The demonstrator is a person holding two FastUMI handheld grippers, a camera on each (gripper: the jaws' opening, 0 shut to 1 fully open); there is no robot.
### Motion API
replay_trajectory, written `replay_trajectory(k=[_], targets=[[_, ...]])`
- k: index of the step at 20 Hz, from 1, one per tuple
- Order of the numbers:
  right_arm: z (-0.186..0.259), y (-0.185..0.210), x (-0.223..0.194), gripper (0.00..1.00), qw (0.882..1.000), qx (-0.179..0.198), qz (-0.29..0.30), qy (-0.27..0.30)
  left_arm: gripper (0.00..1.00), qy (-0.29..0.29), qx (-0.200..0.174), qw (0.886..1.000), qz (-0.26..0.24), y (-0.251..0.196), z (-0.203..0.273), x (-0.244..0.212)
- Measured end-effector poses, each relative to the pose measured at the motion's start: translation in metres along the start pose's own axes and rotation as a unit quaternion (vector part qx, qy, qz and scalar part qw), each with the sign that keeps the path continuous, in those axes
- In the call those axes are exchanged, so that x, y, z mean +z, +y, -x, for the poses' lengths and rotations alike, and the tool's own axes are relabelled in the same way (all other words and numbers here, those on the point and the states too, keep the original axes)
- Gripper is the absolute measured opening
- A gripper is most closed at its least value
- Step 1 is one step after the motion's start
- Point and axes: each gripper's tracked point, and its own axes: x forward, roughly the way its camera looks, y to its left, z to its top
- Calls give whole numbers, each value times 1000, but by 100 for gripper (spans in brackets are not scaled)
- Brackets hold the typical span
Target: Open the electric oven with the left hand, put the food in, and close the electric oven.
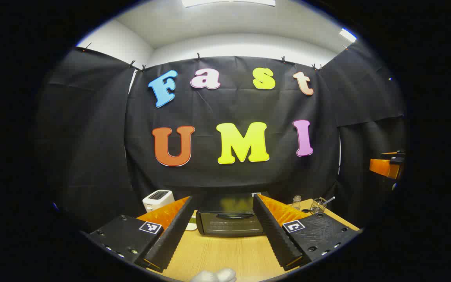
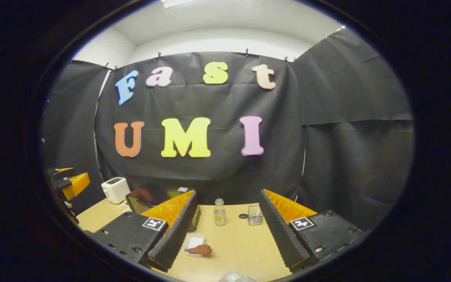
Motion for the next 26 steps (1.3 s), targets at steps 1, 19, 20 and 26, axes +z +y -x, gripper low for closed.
replay_trajectory(k=[1,19,20,26], targets=[[1,0,-1,100,1000,0,2,0,96,-1,-2,1000,1,0,-1,0],[-5,4,-7,100,1000,9,22,7,96,-2,-9,1000,-3,-8,-48,-14],[-4,2,-6,96,1000,7,23,8,96,-1,-10,1000,-3,-9,-56,-16],[-3,-11,-8,100,1000,-9,21,20,96,4,-27,1000,14,-21,-117,-36]])
